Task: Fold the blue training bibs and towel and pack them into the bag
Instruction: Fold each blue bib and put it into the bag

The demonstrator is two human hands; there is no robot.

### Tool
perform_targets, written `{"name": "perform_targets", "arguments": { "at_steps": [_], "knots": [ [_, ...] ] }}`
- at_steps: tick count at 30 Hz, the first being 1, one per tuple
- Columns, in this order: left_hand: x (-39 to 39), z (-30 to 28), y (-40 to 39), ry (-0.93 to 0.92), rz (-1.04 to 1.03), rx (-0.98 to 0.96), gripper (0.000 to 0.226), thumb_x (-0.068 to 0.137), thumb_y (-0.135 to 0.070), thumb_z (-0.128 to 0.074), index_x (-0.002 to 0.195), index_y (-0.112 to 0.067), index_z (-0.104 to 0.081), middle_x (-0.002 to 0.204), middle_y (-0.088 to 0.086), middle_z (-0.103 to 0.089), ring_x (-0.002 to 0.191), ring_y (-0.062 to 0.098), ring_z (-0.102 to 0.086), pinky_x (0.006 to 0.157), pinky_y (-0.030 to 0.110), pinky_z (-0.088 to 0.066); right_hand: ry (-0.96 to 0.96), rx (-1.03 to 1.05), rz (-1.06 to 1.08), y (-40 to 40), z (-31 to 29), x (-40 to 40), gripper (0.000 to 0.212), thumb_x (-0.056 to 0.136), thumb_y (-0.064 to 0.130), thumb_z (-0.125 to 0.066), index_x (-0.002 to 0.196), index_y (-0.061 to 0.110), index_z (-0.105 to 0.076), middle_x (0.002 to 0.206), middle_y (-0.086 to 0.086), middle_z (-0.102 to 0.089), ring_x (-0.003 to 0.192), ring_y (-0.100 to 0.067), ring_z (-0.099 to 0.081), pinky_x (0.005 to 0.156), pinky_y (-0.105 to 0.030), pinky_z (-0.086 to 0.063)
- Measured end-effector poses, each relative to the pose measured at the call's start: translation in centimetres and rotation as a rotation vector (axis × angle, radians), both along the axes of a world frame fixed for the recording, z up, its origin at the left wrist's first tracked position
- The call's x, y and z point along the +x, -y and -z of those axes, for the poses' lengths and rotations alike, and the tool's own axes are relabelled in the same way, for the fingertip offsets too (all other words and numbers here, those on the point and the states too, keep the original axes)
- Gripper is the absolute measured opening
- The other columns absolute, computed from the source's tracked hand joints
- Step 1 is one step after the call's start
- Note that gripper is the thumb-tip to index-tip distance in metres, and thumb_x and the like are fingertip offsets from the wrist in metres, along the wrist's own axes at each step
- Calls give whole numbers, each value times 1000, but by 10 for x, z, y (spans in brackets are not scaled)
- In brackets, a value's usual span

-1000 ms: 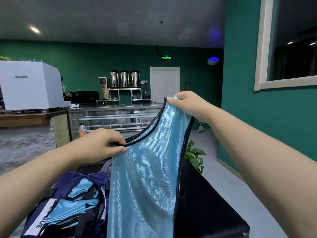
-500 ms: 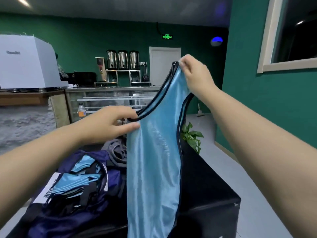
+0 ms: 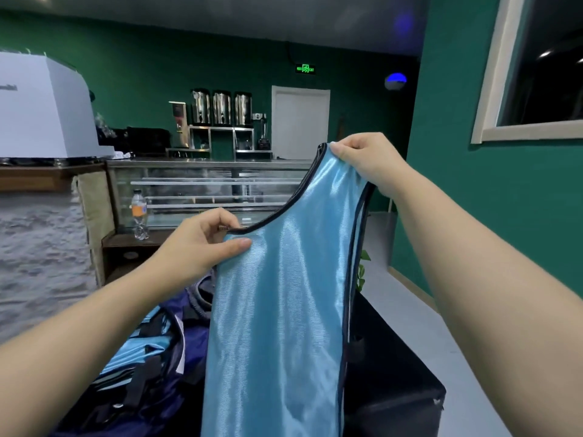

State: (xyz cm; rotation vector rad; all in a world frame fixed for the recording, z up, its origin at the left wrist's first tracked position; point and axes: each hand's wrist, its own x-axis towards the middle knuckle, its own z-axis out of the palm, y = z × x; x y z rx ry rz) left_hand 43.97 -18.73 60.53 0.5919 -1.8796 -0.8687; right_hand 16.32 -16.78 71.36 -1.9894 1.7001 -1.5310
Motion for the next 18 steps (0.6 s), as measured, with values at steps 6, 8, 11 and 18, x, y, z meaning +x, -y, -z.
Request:
{"name": "perform_targets", "arguments": {
  "at_steps": [6,8,11,18],
  "knots": [
    [-3,50,69,163,-105,128,20,83,-15,-73,88,-25,-56,62,-3,-41,59,13,-37,54,24,-31,-55,116,31,83,41,-8,24,93,32,-61,81,13,-68,80,-6,-63,70,-15,-52,60,-24,-43],
    [-14,75,91,106,-130,224,21,89,-4,-63,93,-16,-46,53,-6,-35,49,10,-32,47,20,-30,-42,162,39,113,61,-12,25,93,32,-61,84,9,-69,83,-9,-66,72,-16,-53,65,-27,-44],
    [-32,108,122,-15,-184,327,32,91,7,-51,82,-16,-30,55,1,-36,44,7,-32,41,21,-31,24,177,51,153,91,-19,25,93,30,-61,87,7,-69,85,-6,-67,74,-11,-56,73,-30,-45],
    [-49,175,199,47,-364,321,54,90,9,-42,59,-30,-63,56,-12,-56,46,8,-44,46,21,-32,-6,219,57,232,142,-31,19,94,29,-59,85,14,-65,79,9,-60,70,2,-49,64,-15,-38]
  ]
}}
